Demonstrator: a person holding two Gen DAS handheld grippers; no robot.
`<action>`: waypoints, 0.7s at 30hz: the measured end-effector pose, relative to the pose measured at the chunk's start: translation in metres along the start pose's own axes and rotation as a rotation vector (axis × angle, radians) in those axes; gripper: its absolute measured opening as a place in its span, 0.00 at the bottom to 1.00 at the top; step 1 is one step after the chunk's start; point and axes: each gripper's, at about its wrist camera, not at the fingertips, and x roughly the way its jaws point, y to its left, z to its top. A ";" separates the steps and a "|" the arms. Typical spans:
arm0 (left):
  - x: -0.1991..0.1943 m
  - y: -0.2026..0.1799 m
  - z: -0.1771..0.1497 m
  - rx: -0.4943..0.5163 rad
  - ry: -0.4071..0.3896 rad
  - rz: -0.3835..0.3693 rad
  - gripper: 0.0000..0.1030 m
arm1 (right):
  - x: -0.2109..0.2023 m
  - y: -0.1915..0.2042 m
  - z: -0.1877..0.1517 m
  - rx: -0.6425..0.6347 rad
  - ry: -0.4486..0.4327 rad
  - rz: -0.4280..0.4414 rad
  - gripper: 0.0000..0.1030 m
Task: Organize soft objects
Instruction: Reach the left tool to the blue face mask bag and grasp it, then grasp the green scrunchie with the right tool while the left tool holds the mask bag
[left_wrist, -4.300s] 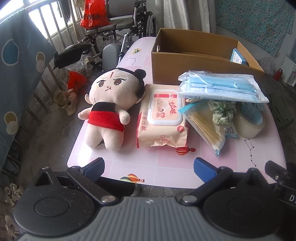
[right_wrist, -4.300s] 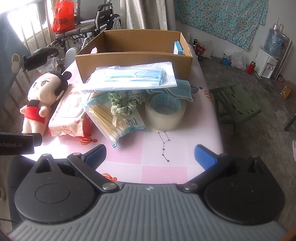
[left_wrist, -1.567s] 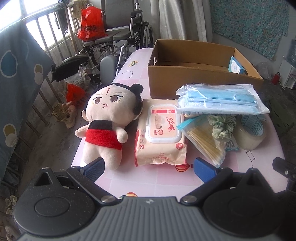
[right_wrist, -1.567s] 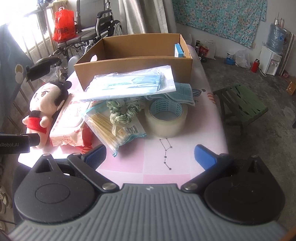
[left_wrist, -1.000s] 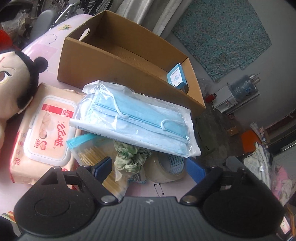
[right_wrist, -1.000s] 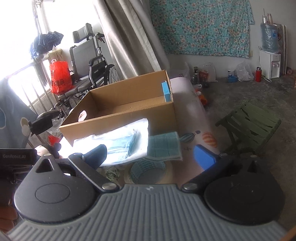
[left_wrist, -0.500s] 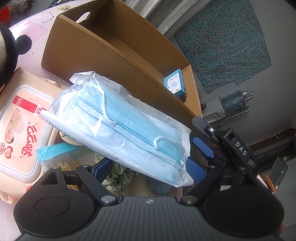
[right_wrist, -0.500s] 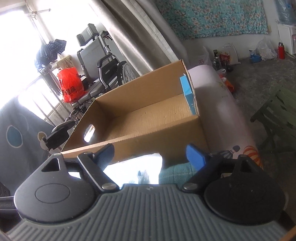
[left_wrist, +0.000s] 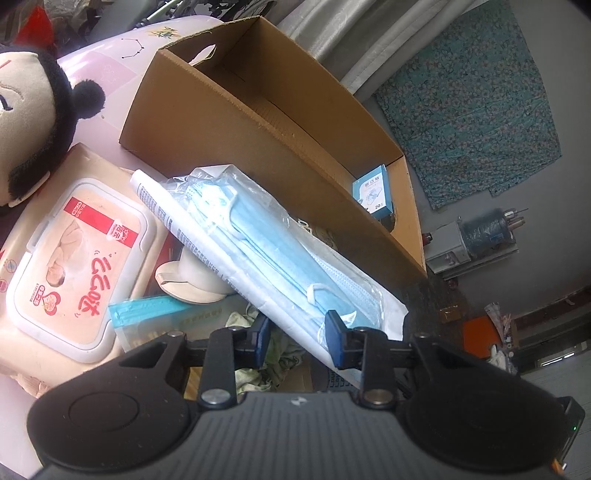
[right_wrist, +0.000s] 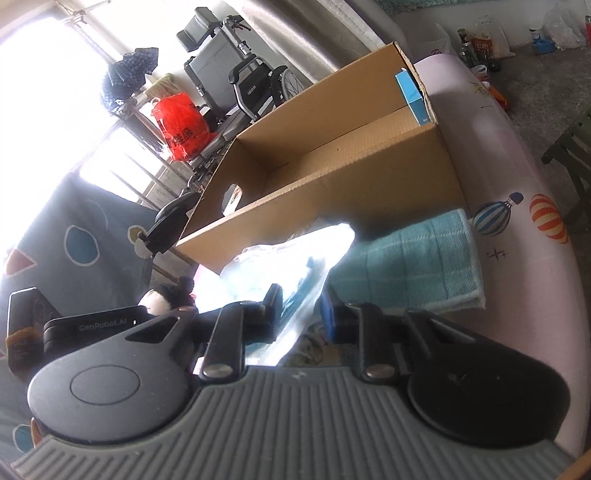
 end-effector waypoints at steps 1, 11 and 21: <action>0.001 0.001 0.001 -0.016 0.007 -0.003 0.35 | -0.002 -0.001 -0.005 0.026 0.014 0.021 0.18; 0.012 0.006 0.005 -0.147 0.029 0.028 0.15 | -0.011 0.006 -0.028 0.097 0.057 0.094 0.16; -0.045 0.018 0.005 -0.072 -0.003 0.048 0.07 | -0.056 0.014 -0.026 -0.019 0.014 0.056 0.26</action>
